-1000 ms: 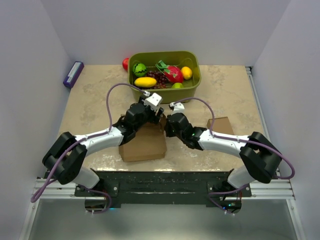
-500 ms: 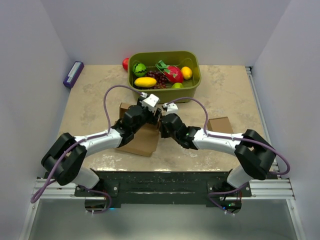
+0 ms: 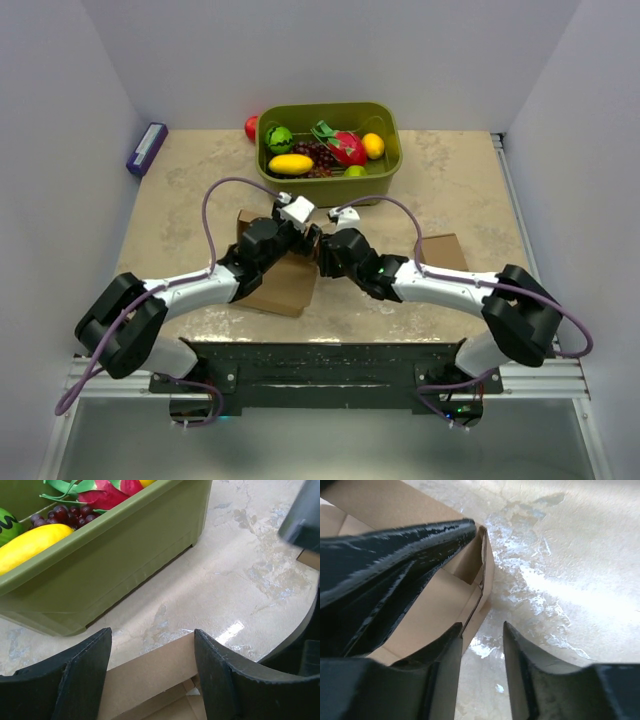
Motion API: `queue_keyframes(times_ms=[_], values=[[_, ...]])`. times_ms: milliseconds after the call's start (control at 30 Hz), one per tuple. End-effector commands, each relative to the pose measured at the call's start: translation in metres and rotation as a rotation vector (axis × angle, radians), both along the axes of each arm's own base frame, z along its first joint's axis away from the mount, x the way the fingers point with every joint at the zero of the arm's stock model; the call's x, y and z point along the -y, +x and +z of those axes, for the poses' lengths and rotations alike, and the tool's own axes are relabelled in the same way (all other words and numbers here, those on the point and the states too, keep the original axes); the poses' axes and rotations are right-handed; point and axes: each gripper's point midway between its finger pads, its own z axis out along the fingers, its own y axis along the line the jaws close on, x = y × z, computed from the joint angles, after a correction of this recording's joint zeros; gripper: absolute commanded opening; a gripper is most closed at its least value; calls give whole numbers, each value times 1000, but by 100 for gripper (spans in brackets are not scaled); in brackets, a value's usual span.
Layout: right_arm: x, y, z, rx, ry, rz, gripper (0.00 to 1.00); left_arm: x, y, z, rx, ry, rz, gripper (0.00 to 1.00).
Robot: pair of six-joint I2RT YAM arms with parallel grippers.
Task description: Fold the paper box
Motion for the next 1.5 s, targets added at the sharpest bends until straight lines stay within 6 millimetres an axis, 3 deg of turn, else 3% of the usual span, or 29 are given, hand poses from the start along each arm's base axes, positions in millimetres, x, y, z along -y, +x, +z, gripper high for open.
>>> queue_keyframes(times_ms=[0, 167, 267, 367, 500, 633, 1067, 1467], values=[[14, 4, 23, 62, 2, -44, 48, -15, -14, -42, -78, 136, -22, 71], [33, 11, 56, 118, 64, -95, 62, -17, -14, -42, -76, 140, -18, 71], [56, 22, 53, 107, 90, -130, 61, -17, -13, -41, -75, 138, -13, 71], [64, 26, 41, 116, 76, -95, 61, -18, -13, -41, -75, 138, -9, 71], [50, 23, 17, 112, 63, 6, 57, -19, -10, -39, -85, 133, 5, 72], [31, 25, 7, 137, 79, 104, 57, -19, -8, -36, -100, 111, 7, 72], [-10, 31, 9, 224, 175, 273, 62, -23, -1, -46, -179, 74, -14, 72], [-23, 52, 15, 291, 141, 284, 63, -25, -2, -52, -205, 46, -27, 72]])
